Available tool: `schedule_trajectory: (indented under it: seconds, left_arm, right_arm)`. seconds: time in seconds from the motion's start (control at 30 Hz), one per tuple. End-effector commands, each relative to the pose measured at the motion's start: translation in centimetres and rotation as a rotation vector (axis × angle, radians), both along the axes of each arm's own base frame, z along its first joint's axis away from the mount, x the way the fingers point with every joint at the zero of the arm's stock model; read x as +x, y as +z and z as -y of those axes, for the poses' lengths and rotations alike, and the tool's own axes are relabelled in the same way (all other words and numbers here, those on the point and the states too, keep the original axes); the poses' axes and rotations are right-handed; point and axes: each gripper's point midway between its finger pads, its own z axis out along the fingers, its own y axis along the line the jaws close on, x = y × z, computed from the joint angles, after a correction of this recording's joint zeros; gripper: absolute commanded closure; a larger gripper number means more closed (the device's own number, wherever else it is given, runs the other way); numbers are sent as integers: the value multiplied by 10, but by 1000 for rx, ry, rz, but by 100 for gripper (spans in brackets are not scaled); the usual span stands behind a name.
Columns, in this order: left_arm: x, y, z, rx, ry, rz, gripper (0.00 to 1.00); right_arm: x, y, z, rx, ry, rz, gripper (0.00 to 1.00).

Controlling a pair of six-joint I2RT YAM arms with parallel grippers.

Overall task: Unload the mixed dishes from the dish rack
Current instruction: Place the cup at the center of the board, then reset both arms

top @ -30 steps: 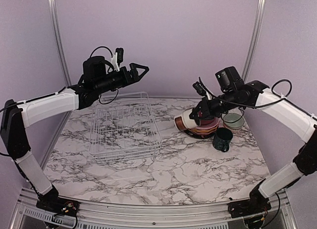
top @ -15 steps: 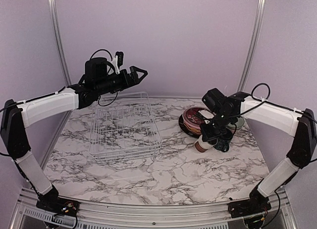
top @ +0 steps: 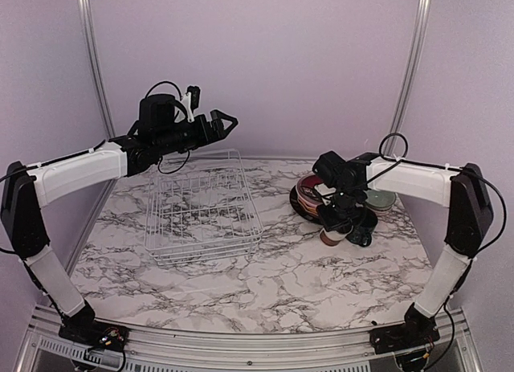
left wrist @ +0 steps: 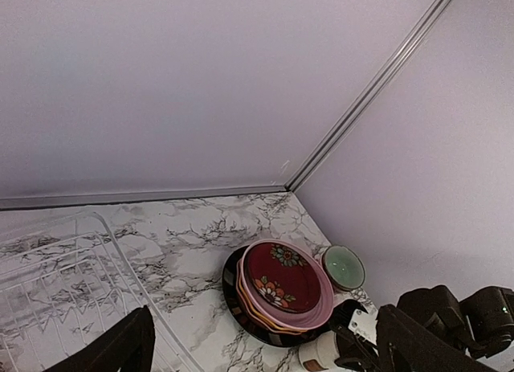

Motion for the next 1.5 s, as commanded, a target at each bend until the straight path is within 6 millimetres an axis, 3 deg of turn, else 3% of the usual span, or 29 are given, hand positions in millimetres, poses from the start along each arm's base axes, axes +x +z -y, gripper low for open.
schedule_trajectory:
  seconds: [0.0,0.13,0.43,0.53,0.73,0.9,1.1,1.17,1.47]
  left_arm:
    - [3,4,-7,34,31,3,1]
    - [5,-3,-10,56,39,-24,1]
    - [13,-26,-27,102,72,-151,1]
    - [16,-33,-34,129,101,-186,1]
    - [22,-32,-65,164,208,-231,1]
    - [22,-25,-99,207,306,-220,1]
    - [8,-29,-131,258,375,-224,1]
    - [2,-37,-137,291,381,-244,1]
    - [-34,-106,-148,381,331,-341,1]
  right_arm:
    - [16,12,-1,-44,15,51,97]
    - [21,12,-6,-35,18,49,90]
    - [27,27,-18,10,23,57,58]
    - [33,46,-26,54,32,89,46]
    - [55,113,-56,234,76,226,2]
    - [73,168,-76,485,76,331,2]
    - [93,217,-58,777,15,456,2]
    - [93,216,-49,836,7,462,2]
    - [70,166,-30,822,20,438,2]
